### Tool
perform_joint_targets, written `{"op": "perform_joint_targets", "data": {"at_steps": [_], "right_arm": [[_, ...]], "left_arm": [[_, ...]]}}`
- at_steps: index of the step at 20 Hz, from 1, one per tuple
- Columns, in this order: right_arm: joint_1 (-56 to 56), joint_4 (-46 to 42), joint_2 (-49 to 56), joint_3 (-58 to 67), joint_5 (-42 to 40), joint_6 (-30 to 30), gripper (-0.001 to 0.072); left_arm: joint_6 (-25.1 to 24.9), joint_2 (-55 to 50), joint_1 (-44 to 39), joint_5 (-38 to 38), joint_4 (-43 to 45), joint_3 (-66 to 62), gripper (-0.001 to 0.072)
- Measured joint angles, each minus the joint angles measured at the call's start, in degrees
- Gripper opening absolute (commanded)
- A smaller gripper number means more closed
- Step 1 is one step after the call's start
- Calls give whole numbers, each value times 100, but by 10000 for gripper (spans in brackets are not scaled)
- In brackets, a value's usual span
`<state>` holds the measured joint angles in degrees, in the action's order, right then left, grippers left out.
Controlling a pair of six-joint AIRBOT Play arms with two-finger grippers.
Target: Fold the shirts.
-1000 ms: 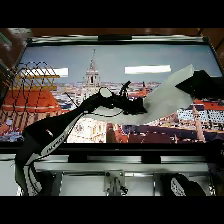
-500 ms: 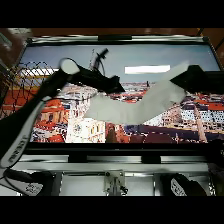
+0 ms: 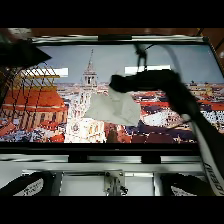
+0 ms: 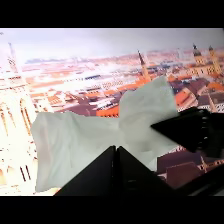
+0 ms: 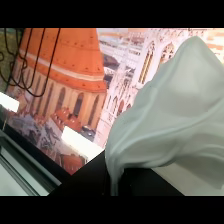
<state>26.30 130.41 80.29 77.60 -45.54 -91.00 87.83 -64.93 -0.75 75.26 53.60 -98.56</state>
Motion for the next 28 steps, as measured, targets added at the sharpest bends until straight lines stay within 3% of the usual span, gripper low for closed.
{"op": "perform_joint_targets", "data": {"at_steps": [6, 7, 8, 9, 14, 20, 22, 23, 28], "right_arm": [[870, 129, 1344, 0, 953, 461, 72], [946, 177, 1453, 0, 1073, 494, 197], [990, 227, 1532, 2, 1189, 549, 484], [1016, 264, 1589, 2, 1292, 581, 541], [831, 179, 1462, 13, 1054, 623, 541], [-483, -1878, 647, -48, -1567, 621, 541], [-1211, -2149, 520, -295, -2243, 584, 655], [-1506, -2079, 487, -503, -2433, 514, 656], [-2124, -1082, 446, -1528, -1858, 61, 655]], "left_arm": [[28, 737, 466, 404, 107, 2, 29], [31, 774, 487, 470, 114, 4, 29], [31, 802, 501, 503, 109, 7, 29], [31, 813, 509, 546, 109, 11, 29], [4, 835, 535, 619, 127, 17, 29], [-92, 835, 538, 636, 127, 17, 30], [-122, 835, 540, 638, 129, 17, 30], [-131, 835, 540, 638, 129, 17, 30], [-149, 800, 540, 643, 131, 17, 30]]}}
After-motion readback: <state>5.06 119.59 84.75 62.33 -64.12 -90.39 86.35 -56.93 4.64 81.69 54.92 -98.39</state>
